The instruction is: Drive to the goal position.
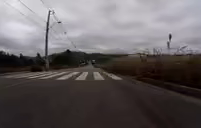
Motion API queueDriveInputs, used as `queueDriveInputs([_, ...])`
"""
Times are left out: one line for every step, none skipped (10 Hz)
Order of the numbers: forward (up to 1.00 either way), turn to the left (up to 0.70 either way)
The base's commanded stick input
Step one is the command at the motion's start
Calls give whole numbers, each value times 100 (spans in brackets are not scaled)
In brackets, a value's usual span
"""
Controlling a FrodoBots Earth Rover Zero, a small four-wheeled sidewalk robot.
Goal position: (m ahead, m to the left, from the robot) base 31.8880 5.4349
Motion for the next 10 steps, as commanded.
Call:
queueDriveInputs([70,1])
queueDriveInputs([70,0])
queueDriveInputs([70,0])
queueDriveInputs([70,0])
queueDriveInputs([70,0])
queueDriveInputs([70,0])
queueDriveInputs([70,0])
queueDriveInputs([70,0])
queueDriveInputs([70,0])
queueDriveInputs([70,0])
